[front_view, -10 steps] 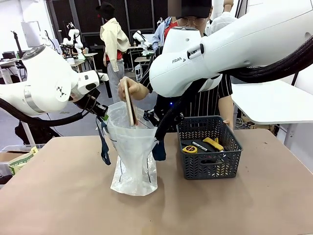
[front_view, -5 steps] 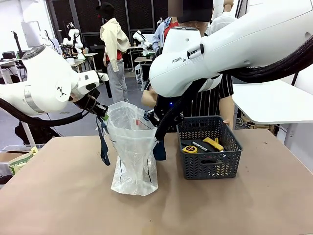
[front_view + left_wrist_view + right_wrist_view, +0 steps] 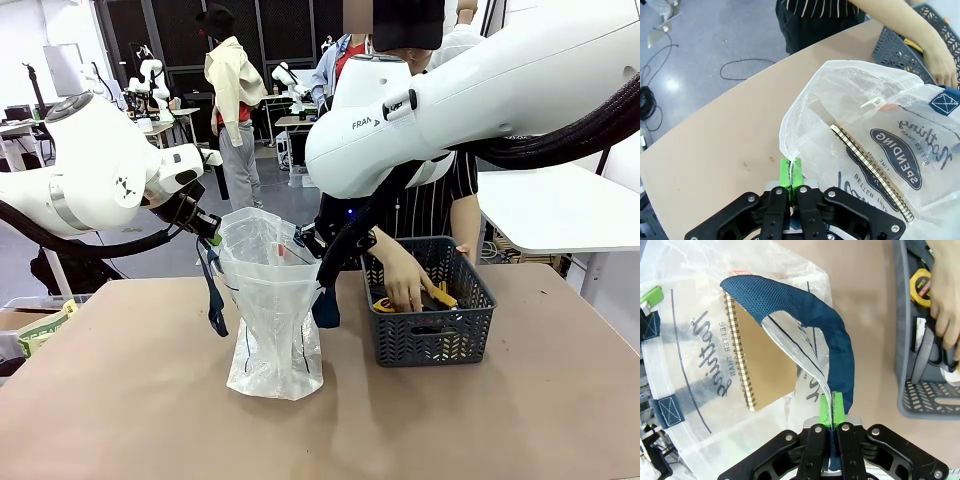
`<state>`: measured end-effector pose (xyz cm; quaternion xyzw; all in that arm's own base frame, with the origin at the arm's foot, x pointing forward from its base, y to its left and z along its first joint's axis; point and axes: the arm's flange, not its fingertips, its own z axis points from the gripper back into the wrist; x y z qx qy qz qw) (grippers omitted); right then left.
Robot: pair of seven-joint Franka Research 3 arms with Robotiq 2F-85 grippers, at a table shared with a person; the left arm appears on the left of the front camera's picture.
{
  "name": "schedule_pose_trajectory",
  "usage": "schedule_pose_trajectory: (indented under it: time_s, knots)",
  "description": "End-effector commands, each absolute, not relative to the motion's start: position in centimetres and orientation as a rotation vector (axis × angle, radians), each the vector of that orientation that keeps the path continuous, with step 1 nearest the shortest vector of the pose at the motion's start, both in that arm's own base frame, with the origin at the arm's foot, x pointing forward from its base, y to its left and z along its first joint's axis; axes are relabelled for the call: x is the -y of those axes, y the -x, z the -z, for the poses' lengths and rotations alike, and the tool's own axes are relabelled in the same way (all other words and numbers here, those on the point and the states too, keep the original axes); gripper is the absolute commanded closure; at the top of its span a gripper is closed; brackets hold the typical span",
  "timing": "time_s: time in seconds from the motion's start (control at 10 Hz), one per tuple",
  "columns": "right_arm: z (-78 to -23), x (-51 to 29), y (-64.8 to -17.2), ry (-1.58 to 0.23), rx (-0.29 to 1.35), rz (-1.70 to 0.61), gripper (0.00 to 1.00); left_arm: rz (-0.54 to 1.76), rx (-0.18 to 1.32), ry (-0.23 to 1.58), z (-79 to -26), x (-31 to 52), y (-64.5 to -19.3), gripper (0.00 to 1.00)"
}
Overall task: Transfer purchased items from the store into the shopping bag.
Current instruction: Move the Reusable shopping bag to the right side of the table.
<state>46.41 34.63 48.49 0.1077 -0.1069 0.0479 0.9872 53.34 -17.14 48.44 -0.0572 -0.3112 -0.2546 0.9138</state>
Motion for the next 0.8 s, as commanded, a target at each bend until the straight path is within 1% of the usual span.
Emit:
schedule_pose_trajectory:
  time_s: [0.0, 0.7]
  knots:
    - [-48.59, -34.5, -46.3, -0.224, 0.21, -0.089, 1.0, 0.514, 0.639, 0.113, -48.58, 17.06, -53.33, 1.0]
    - [-48.59, -34.5, -46.3, -0.224, 0.21, -0.089, 1.0, 0.514, 0.639, 0.113, -48.58, 17.06, -53.33, 1.0]
